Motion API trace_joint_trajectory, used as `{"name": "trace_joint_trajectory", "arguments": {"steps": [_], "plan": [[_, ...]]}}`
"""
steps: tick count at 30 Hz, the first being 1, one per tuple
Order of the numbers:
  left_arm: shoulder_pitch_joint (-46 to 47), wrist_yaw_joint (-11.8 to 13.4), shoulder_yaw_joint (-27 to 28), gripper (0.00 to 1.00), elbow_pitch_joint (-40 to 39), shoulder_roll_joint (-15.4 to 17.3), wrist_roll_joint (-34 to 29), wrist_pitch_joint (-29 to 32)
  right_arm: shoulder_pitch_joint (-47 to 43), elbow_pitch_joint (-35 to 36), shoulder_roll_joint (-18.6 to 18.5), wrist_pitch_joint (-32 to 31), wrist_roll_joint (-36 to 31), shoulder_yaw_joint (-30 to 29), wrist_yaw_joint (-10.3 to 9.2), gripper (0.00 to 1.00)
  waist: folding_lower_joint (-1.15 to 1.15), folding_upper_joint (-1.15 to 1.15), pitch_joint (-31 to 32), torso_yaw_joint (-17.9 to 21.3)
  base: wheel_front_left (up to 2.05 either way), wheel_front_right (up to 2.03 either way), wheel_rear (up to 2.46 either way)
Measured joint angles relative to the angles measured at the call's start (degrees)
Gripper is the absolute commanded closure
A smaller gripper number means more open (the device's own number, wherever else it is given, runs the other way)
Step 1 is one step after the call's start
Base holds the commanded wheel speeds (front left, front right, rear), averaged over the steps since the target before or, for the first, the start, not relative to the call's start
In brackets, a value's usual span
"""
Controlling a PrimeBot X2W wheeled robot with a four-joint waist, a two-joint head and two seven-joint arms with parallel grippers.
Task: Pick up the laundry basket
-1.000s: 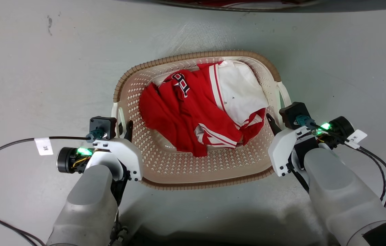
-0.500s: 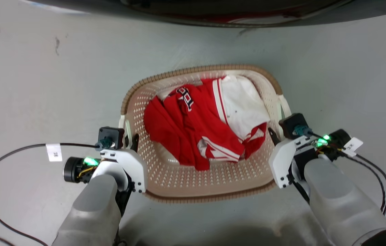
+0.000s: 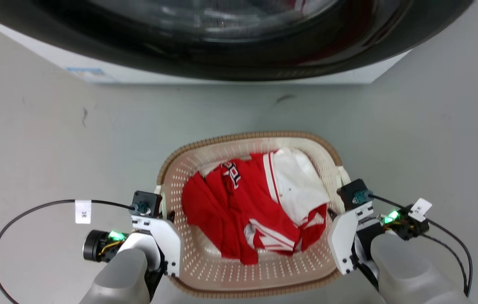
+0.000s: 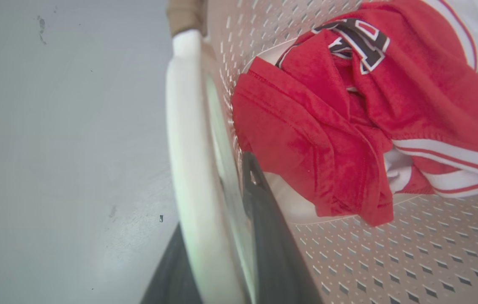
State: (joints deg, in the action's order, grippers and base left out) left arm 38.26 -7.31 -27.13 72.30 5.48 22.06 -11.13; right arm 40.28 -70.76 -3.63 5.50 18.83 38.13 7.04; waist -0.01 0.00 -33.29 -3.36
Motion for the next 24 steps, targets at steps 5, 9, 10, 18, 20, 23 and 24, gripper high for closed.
{"name": "trace_joint_trajectory", "arguments": {"steps": [5,9,10,18,20,23,24], "plan": [[-1.33,0.00,-3.01,1.00,-0.09,0.42,3.04,2.81,-1.74,0.03,0.01,-2.01,3.09,2.46,0.01,1.00,0.00,0.00,5.11,0.79,0.00,0.00,0.00],[-2.20,0.00,-5.35,1.00,-0.59,0.77,5.64,5.71,-3.02,-0.16,0.01,-3.86,5.42,4.30,0.00,1.00,0.00,0.00,9.09,1.22,0.00,0.00,0.00],[-2.50,0.00,-5.91,1.00,-0.77,0.92,6.31,6.36,-3.24,-0.19,0.01,-4.36,5.99,4.80,0.01,1.00,0.00,0.00,10.04,1.30,0.00,0.00,0.00],[-5.14,0.00,-9.90,1.00,-2.59,2.03,12.33,11.65,-5.02,-0.55,0.08,-7.56,9.95,8.33,0.01,1.00,0.00,0.00,17.44,1.79,0.00,0.00,0.00],[-5.52,0.00,-11.00,1.00,-3.10,2.40,13.65,13.01,-5.37,-0.71,0.16,-8.11,10.78,9.12,0.01,1.00,0.00,0.00,19.19,1.87,0.00,0.00,0.00],[-5.95,0.01,-12.65,1.00,-3.78,2.75,15.41,14.72,-5.71,-1.15,0.19,-8.67,11.94,10.07,0.02,1.00,0.00,0.00,21.68,1.87,0.00,0.00,0.00],[-6.08,0.01,-13.18,1.00,-3.99,2.89,16.00,15.08,-5.98,-1.19,0.19,-8.92,12.36,10.39,0.02,1.00,0.00,0.00,22.47,1.84,0.00,0.00,0.00]]}}
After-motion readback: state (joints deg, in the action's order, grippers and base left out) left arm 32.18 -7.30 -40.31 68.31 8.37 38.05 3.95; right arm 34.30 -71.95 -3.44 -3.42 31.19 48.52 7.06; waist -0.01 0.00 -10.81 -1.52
